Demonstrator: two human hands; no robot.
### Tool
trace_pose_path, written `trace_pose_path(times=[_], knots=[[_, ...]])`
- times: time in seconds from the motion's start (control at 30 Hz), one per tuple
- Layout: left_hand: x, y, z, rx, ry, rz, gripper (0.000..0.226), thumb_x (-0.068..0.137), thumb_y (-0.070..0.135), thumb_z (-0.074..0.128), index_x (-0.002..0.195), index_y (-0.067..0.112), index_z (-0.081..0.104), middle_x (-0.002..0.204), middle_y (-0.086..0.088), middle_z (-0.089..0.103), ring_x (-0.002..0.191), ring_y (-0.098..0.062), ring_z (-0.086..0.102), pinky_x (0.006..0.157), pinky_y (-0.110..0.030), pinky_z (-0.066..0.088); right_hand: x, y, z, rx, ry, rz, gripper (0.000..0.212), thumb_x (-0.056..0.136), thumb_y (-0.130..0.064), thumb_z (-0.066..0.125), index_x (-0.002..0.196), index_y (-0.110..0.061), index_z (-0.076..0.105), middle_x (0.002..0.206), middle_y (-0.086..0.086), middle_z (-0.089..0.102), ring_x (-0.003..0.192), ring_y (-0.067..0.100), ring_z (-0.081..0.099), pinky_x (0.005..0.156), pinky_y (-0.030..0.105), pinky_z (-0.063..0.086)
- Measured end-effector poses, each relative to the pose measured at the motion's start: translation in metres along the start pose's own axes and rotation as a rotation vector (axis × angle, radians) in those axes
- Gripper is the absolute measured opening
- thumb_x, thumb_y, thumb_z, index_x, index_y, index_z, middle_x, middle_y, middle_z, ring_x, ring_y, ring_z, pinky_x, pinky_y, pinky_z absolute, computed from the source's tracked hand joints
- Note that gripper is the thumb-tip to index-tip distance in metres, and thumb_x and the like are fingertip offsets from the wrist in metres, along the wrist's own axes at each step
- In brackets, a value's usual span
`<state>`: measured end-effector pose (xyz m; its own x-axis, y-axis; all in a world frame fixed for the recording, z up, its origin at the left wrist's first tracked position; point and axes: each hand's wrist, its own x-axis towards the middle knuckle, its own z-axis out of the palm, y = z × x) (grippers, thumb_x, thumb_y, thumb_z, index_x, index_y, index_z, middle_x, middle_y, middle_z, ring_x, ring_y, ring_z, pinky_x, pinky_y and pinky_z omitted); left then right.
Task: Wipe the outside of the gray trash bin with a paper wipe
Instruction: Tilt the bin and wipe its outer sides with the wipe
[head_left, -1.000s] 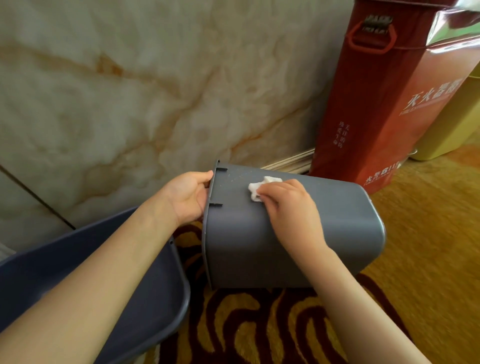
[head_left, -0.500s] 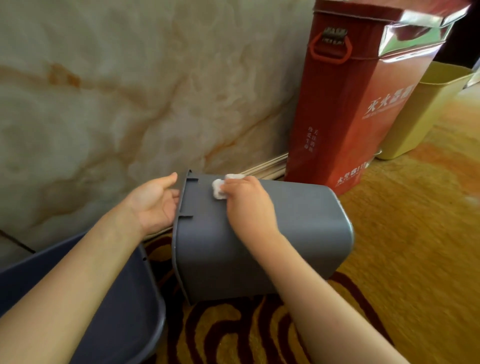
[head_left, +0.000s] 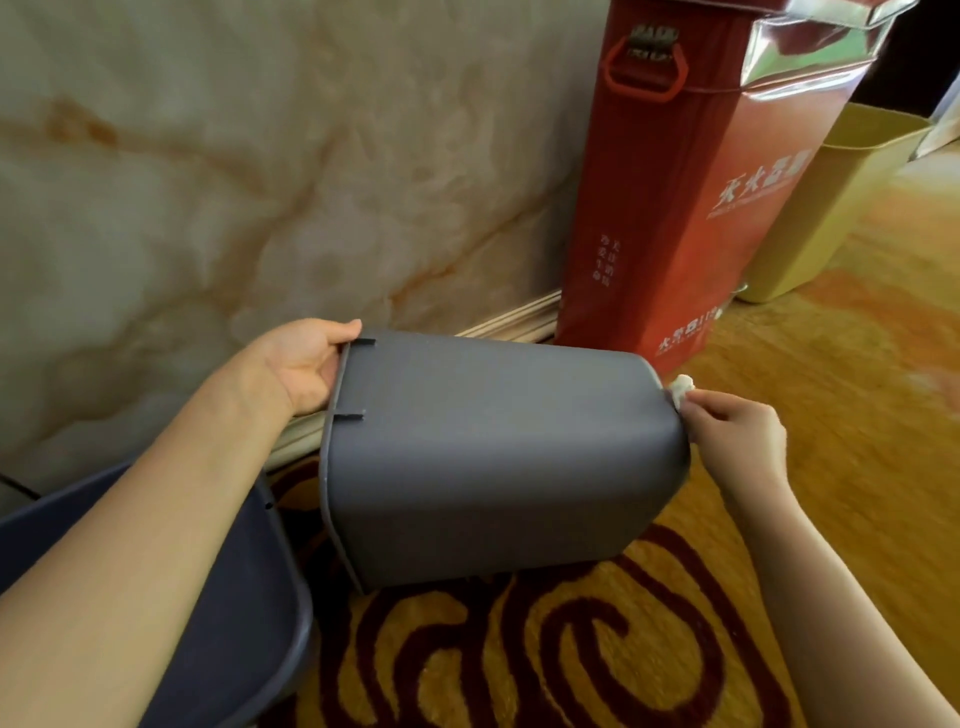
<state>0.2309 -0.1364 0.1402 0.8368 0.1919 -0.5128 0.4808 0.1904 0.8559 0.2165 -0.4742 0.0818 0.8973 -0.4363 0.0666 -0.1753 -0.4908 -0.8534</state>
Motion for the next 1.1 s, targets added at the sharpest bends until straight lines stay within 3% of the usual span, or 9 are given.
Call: trace_pose_path(times=[0.07,0.13,0.23,0.3,0.47,0.57,0.77,0.97,1.1], knots=[[0.0,-0.002,-0.001,-0.006,0.006,0.001,0.026,0.096,0.017,0.039,0.077,0.009,0.055,0.047,-0.003,0.068,0.043,-0.014,0.067,0.034,-0.025,0.05,-0.009,0.0,-0.004,0.006,0.166,-0.086,0.019,0.09,-0.014,0.057,0.099,-0.008,0.072,0.092,0.01,0.073,0.076,0.016,0.058,0.071,0.028,0.045],[0.0,-0.003,-0.001,-0.007,0.006,-0.002,0.025,0.096,0.018,0.04,0.078,0.01,0.055,0.048,-0.003,0.069,0.044,-0.014,0.067,0.036,-0.025,0.051,-0.029,-0.013,0.0,-0.025,0.312,-0.381,0.013,0.088,-0.006,0.058,0.092,-0.005,0.071,0.084,0.011,0.072,0.075,0.023,0.062,0.069,0.029,0.045],[-0.002,-0.003,0.0,-0.001,0.014,-0.001,0.025,0.096,0.019,0.04,0.079,0.011,0.055,0.048,-0.003,0.069,0.044,-0.014,0.067,0.053,-0.035,0.051,-0.08,-0.028,0.03,-0.029,0.119,-0.832,0.015,0.084,0.004,0.06,0.09,-0.007,0.068,0.092,0.008,0.069,0.085,0.021,0.057,0.08,0.02,0.041],[-0.006,-0.004,0.002,-0.002,0.016,-0.004,0.024,0.096,0.02,0.04,0.08,0.011,0.055,0.047,-0.003,0.069,0.043,-0.014,0.067,0.057,-0.035,0.046,-0.106,-0.019,0.047,-0.066,-0.029,-0.933,0.02,0.084,0.001,0.06,0.102,-0.006,0.068,0.107,0.006,0.068,0.096,0.018,0.055,0.089,0.023,0.044],[-0.017,-0.006,0.012,-0.055,0.007,0.057,0.025,0.097,0.019,0.039,0.078,0.01,0.053,0.043,-0.001,0.066,0.04,-0.011,0.065,0.033,-0.023,0.049,-0.095,0.035,0.028,-0.011,0.198,-0.765,0.022,0.085,0.001,0.061,0.105,-0.001,0.068,0.112,0.005,0.065,0.098,0.024,0.054,0.093,0.02,0.039],[-0.03,-0.001,0.018,-0.101,-0.048,0.132,0.024,0.096,0.019,0.042,0.08,0.009,0.056,0.048,0.001,0.069,0.046,-0.009,0.067,0.038,-0.022,0.051,-0.073,0.051,0.015,-0.022,0.278,-0.575,0.027,0.08,0.009,0.064,0.104,-0.003,0.069,0.107,0.009,0.068,0.094,0.029,0.058,0.088,0.02,0.04],[-0.061,0.003,0.018,-0.081,-0.181,0.275,0.024,0.095,0.021,0.044,0.089,0.009,0.064,0.066,-0.001,0.075,0.063,-0.011,0.072,0.049,-0.024,0.055,-0.041,0.042,0.017,0.261,0.15,-0.023,0.024,0.092,-0.017,0.055,0.113,-0.014,0.066,0.105,0.003,0.07,0.095,0.018,0.061,0.074,0.029,0.047],[-0.07,-0.016,0.002,-0.131,-0.259,0.241,0.027,0.095,0.02,0.04,0.099,0.008,0.065,0.083,-0.005,0.077,0.078,-0.016,0.073,0.059,-0.028,0.057,-0.051,-0.014,0.019,0.218,0.226,-0.218,0.023,0.092,-0.022,0.057,0.105,-0.01,0.071,0.103,0.008,0.072,0.093,0.014,0.063,0.074,0.013,0.042],[-0.072,-0.02,-0.001,-0.147,-0.301,0.19,0.03,0.095,0.022,0.04,0.108,0.006,0.063,0.093,-0.007,0.076,0.085,-0.018,0.072,0.067,-0.031,0.059,-0.104,-0.077,0.062,0.284,0.033,-0.541,0.025,0.084,0.004,0.062,0.103,-0.009,0.07,0.099,-0.005,0.065,0.095,0.017,0.062,0.086,0.018,0.042]])
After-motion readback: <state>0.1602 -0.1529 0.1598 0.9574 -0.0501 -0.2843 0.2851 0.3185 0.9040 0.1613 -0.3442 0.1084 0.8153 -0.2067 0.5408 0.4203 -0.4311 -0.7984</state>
